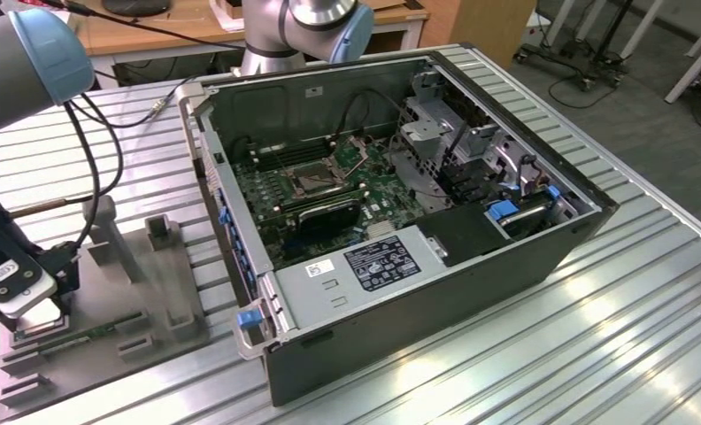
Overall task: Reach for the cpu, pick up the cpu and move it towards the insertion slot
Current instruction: 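Pick up the cpu and move it towards the insertion slot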
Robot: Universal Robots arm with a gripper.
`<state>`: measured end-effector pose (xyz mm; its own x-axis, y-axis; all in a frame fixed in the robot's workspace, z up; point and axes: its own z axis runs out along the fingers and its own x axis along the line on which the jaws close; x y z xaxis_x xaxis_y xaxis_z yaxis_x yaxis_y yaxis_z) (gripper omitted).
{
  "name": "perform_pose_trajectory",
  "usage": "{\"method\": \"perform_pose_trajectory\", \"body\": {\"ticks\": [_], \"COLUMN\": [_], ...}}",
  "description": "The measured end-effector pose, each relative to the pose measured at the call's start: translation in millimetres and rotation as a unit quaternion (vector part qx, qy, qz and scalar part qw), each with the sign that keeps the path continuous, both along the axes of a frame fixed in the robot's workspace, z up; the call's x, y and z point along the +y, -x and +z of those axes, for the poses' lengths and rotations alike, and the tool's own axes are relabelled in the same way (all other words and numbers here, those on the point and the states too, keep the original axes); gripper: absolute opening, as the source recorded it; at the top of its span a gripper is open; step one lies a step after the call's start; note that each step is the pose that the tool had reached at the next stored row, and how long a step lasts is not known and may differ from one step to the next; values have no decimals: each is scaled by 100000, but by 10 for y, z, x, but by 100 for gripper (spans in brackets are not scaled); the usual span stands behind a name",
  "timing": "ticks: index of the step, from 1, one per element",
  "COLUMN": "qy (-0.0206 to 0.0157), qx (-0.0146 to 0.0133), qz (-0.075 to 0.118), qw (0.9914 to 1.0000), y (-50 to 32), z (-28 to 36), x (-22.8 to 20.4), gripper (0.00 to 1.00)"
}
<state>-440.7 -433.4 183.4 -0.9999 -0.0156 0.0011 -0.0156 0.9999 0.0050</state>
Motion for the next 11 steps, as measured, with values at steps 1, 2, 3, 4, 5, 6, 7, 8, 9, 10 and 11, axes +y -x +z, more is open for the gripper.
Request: {"method": "perform_pose_trajectory", "body": {"ticks": [1,2,3,4,5,6,7,8,9,10,11], "qy": [0,-3,-7,-3,-4,-6,-3,2,7,0,-4], "qx": [2,-5,-13,-8,-9,-8,-5,1,10,0,-9], "qz": [1,0,1,1,1,1,3,0,1,2,0], "qw": [100000,100000,100000,100000,100000,100000,100000,100000,100000,100000,100000], "y": [0,0,0,0,0,0,0,0,0,0,0], "z": [2,2,2,3,4,4,6,10,15,19,23], "x": [0,0,0,0,0,0,0,0,0,0,0], "gripper": [55,55,55,55,55,55,55,55,55,55,55]}}
